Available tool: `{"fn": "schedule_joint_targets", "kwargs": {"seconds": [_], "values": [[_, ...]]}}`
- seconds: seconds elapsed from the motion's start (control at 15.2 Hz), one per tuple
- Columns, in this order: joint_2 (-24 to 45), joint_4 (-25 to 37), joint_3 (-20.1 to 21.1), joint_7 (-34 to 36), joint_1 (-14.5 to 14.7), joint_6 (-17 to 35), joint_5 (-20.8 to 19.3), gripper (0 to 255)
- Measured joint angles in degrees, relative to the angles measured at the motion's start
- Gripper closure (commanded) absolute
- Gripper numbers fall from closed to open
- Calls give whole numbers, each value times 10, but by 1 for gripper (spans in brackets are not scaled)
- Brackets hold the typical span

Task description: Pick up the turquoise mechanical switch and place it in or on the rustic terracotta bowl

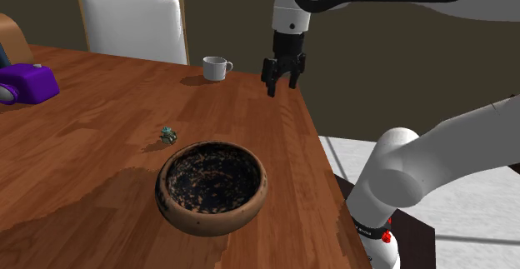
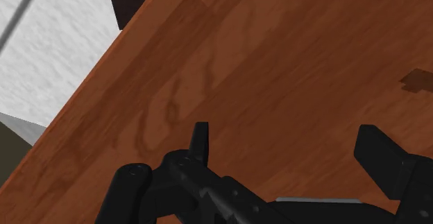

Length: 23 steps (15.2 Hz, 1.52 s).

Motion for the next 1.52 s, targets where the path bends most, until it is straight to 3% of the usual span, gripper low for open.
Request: {"fn": "schedule_joint_targets", "kwargs": {"seconds": [0.79,1.52], "values": [[209,130,97,105,40,72,33,0],[428,331,161,202,83,76,-6,0]]}}
